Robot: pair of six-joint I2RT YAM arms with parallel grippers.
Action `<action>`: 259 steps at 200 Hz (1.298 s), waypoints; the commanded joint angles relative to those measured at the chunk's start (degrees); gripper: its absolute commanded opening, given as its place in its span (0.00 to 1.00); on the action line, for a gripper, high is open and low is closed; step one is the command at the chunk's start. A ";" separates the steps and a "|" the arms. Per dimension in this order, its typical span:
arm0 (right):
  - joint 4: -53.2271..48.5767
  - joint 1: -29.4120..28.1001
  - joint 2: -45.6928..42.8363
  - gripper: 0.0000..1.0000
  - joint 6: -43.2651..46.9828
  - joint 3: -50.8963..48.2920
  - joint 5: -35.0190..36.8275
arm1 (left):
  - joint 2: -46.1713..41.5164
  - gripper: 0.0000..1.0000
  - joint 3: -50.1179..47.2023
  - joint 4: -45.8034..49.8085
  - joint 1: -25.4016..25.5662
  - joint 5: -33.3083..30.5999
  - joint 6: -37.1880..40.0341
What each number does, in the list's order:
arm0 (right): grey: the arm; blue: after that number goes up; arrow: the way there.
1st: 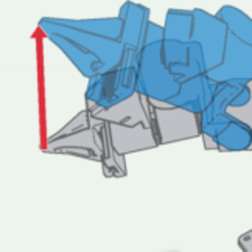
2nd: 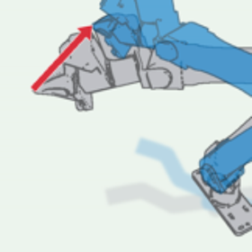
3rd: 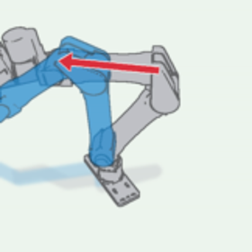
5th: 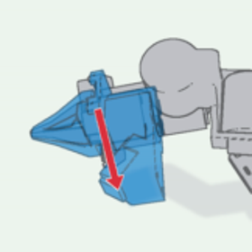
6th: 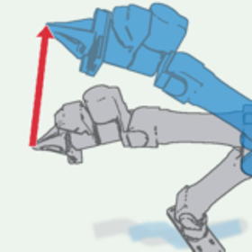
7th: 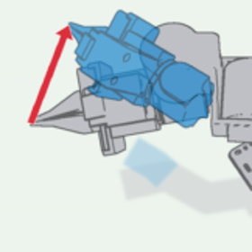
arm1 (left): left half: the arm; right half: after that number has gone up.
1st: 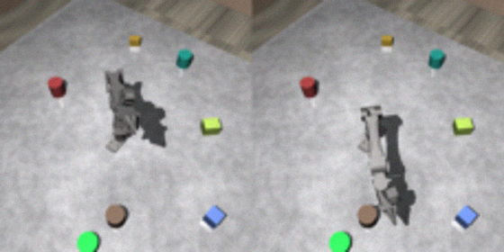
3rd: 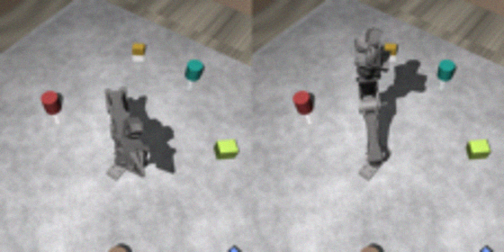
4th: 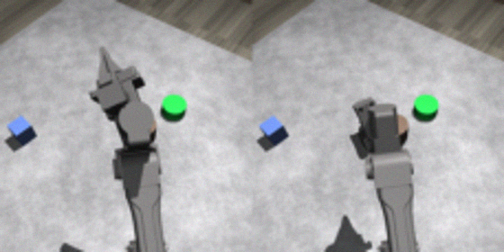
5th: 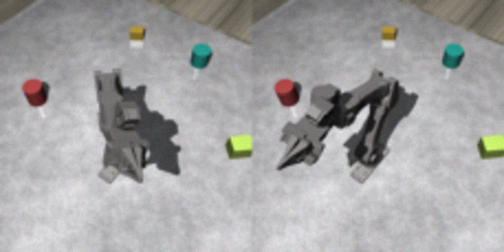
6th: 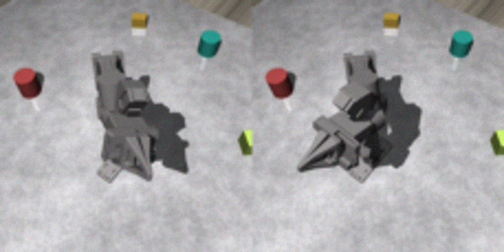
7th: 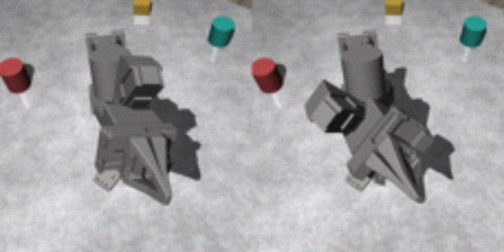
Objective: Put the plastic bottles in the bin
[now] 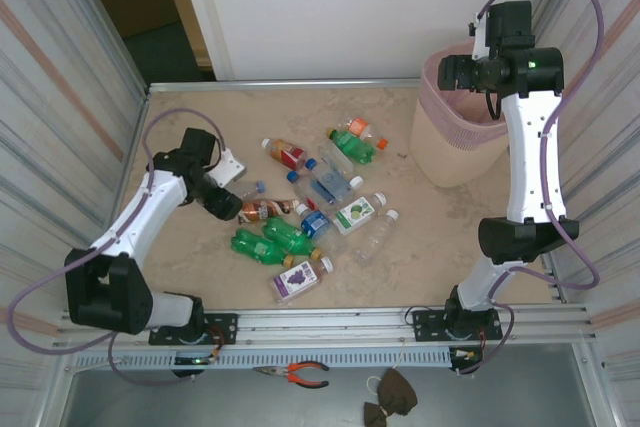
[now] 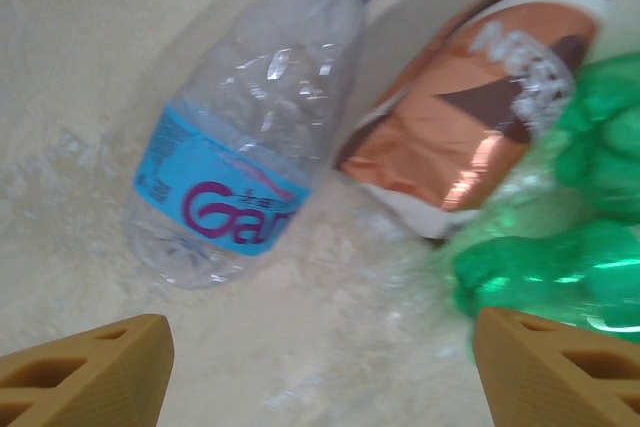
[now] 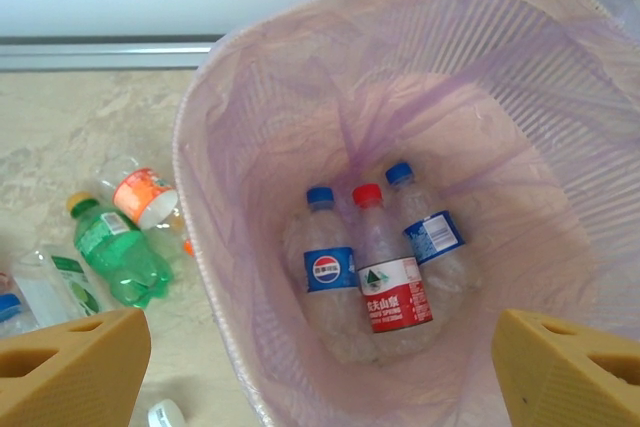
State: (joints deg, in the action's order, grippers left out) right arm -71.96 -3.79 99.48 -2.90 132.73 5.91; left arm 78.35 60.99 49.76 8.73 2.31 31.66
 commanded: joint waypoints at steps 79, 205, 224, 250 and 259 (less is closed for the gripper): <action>1.74 0.27 -2.90 0.89 0.65 -0.07 -1.52 | 15.70 0.87 2.38 -9.58 -7.30 4.84 20.62; 1.39 -0.06 -1.52 0.89 0.87 -0.39 -1.25 | 24.38 0.77 4.38 -10.26 -7.33 4.68 20.61; 1.34 -0.14 -1.41 0.89 0.80 -0.62 -1.26 | 25.00 0.74 4.96 -9.82 -7.38 5.51 19.91; 1.39 -0.32 -1.45 0.88 0.85 -0.92 -0.95 | 25.54 0.70 5.83 -8.91 -7.39 6.53 19.16; 1.40 -0.38 -1.50 0.88 0.79 -0.93 -0.95 | 25.54 0.68 5.89 -8.74 -7.33 6.66 19.01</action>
State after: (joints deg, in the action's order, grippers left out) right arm -70.72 -3.77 98.52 -2.70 132.25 4.84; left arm 103.02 65.45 39.11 1.83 7.01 51.59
